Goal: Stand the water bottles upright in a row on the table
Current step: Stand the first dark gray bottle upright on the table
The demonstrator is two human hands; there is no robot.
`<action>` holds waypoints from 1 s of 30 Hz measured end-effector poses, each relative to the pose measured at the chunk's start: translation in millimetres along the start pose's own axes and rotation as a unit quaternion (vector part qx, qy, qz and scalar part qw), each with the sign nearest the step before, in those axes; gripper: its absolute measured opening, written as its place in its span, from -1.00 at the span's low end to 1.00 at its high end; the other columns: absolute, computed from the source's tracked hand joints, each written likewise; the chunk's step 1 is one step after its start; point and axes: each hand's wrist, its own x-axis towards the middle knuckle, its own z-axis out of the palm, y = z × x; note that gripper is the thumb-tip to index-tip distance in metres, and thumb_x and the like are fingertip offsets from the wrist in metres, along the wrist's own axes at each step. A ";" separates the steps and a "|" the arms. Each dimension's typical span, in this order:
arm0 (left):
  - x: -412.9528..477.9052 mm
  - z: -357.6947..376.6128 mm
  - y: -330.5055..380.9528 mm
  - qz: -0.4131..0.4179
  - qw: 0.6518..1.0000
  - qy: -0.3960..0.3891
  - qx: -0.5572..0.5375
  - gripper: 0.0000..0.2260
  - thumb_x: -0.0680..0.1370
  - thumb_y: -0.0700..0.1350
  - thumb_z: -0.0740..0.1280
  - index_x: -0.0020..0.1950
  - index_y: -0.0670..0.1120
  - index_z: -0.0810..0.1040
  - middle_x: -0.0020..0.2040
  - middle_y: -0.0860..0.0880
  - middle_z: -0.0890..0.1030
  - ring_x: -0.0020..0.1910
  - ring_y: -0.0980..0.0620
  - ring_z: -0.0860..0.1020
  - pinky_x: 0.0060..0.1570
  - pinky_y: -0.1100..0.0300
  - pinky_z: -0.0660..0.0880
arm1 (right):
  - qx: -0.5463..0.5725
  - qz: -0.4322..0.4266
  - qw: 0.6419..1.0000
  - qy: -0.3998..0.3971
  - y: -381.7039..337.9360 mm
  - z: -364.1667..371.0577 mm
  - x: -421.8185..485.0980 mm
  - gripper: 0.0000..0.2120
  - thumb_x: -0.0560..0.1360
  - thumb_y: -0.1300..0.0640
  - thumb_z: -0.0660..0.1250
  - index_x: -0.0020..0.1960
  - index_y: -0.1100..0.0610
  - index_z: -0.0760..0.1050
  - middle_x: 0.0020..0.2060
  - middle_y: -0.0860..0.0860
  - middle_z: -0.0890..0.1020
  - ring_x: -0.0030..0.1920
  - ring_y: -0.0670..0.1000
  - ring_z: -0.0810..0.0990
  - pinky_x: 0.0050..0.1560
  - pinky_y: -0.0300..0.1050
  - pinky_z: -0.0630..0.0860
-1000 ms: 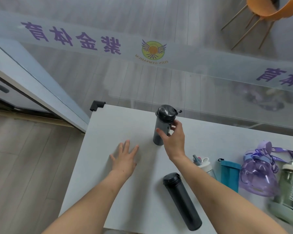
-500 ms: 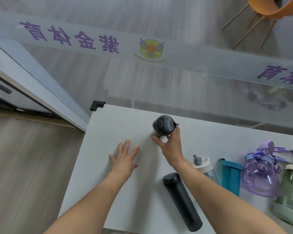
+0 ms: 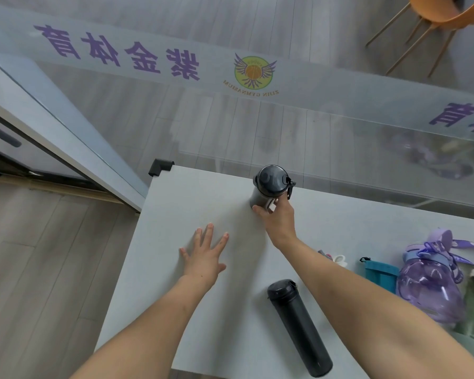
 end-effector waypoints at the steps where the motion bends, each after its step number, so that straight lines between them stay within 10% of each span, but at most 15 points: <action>1: -0.2 0.2 0.0 0.000 1.000 0.000 0.002 -0.28 0.64 0.02 0.28 0.58 0.29 -0.18 0.59 0.02 -0.39 0.57 -0.11 -0.36 0.41 -0.46 0.04 | -0.003 -0.001 1.000 -0.001 1.5 0.5 2.7 -0.42 0.41 0.23 0.57 0.33 -0.03 0.41 0.13 -0.09 0.60 0.08 -0.33 0.55 0.23 0.04 0.60; 12: 1.2 3.2 -1.4 0.001 1.000 0.007 0.006 -0.28 0.64 0.03 0.28 0.57 0.30 -0.19 0.59 0.03 -0.39 0.57 -0.11 -0.36 0.41 -0.46 0.04 | -0.005 0.001 1.000 0.006 -2.8 1.5 3.1 -0.45 0.40 0.25 0.58 0.20 -0.09 0.38 0.07 -0.16 0.57 0.08 -0.27 0.52 -0.03 -0.51 0.43; 21: 0.7 4.2 -3.4 0.005 1.000 0.015 0.014 -0.29 0.64 0.04 0.26 0.58 0.28 -0.18 0.59 0.02 -0.38 0.57 -0.11 -0.36 0.40 -0.46 0.07 | -0.070 0.045 0.996 -0.024 7.1 -14.8 -21.9 -0.32 0.43 0.06 0.58 0.47 0.13 0.39 0.35 0.01 0.51 0.28 0.01 0.52 0.32 0.04 0.51; 30: -19.0 14.7 16.4 0.003 1.000 0.013 0.001 -0.41 0.65 0.03 0.24 0.59 0.21 -0.01 0.62 -0.02 -0.28 0.58 -0.15 -0.31 0.38 -0.46 0.15 | -0.245 0.037 0.968 -0.047 31.4 -83.4 -137.0 -0.56 0.55 -0.01 0.44 0.37 0.12 0.50 0.26 0.01 0.57 0.30 0.01 0.51 0.35 -0.06 0.43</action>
